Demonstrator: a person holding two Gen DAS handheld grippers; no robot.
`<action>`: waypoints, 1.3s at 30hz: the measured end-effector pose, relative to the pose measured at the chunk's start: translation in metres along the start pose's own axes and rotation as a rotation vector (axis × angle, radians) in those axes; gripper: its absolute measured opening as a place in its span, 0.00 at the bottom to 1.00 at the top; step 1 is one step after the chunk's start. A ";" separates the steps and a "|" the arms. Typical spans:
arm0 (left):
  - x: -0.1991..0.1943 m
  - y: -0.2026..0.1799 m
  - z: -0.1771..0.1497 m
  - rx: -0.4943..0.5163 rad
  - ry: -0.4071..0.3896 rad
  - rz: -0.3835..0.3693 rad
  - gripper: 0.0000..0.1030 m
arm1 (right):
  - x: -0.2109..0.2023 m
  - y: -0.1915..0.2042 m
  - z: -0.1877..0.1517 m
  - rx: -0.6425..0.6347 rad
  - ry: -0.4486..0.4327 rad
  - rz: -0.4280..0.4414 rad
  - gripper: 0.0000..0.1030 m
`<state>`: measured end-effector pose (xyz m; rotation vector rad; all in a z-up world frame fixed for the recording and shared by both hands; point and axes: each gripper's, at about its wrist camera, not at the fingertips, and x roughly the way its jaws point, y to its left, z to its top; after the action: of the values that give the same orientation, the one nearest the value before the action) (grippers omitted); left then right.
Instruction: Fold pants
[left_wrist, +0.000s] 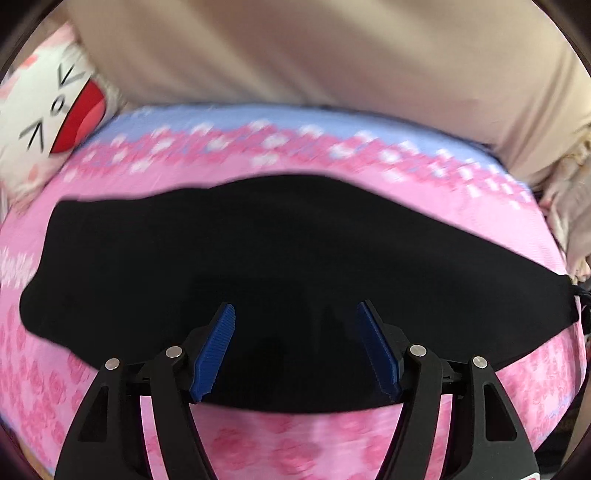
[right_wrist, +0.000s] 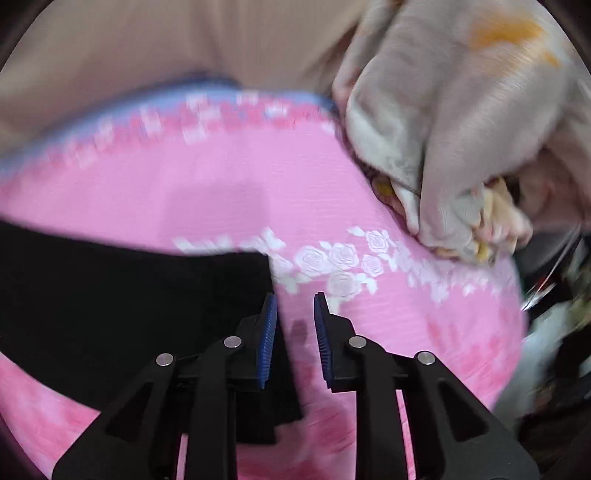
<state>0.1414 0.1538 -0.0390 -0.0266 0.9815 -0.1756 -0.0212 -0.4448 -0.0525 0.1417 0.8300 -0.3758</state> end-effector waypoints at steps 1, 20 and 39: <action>0.000 0.013 -0.001 -0.020 0.005 0.026 0.64 | -0.012 0.006 0.000 0.007 -0.027 0.005 0.21; -0.035 0.261 -0.053 -0.782 -0.071 0.100 0.57 | -0.049 0.340 -0.035 -0.390 -0.057 0.538 0.51; -0.066 0.244 -0.023 -0.501 -0.256 0.107 0.19 | -0.028 0.417 0.022 -0.406 -0.017 0.629 0.64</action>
<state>0.1199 0.4062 -0.0227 -0.4449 0.7490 0.1726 0.1356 -0.0572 -0.0261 0.0162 0.7853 0.3827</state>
